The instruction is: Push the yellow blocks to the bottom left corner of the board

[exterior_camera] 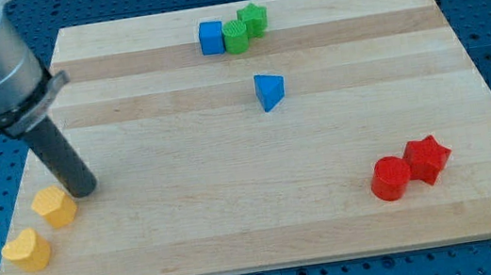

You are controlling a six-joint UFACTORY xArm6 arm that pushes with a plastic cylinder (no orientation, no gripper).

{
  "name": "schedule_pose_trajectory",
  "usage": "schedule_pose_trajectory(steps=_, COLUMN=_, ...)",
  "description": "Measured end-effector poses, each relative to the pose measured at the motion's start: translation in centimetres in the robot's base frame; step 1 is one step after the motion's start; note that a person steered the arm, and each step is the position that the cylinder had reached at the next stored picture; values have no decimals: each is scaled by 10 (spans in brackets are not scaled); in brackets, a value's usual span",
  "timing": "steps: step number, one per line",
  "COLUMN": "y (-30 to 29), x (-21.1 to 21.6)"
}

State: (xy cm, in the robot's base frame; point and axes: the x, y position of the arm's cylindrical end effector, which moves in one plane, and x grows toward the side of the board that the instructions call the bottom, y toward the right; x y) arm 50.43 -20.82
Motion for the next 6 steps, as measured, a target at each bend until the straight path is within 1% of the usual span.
schedule_pose_trajectory(steps=1, y=4, x=1)
schedule_pose_trajectory(steps=2, y=-4, x=-13)
schedule_pose_trajectory(steps=3, y=-31, x=-17)
schedule_pose_trajectory(steps=4, y=-31, x=7)
schedule_pose_trajectory(steps=5, y=-27, x=-5)
schedule_pose_trajectory(steps=6, y=18, x=-48)
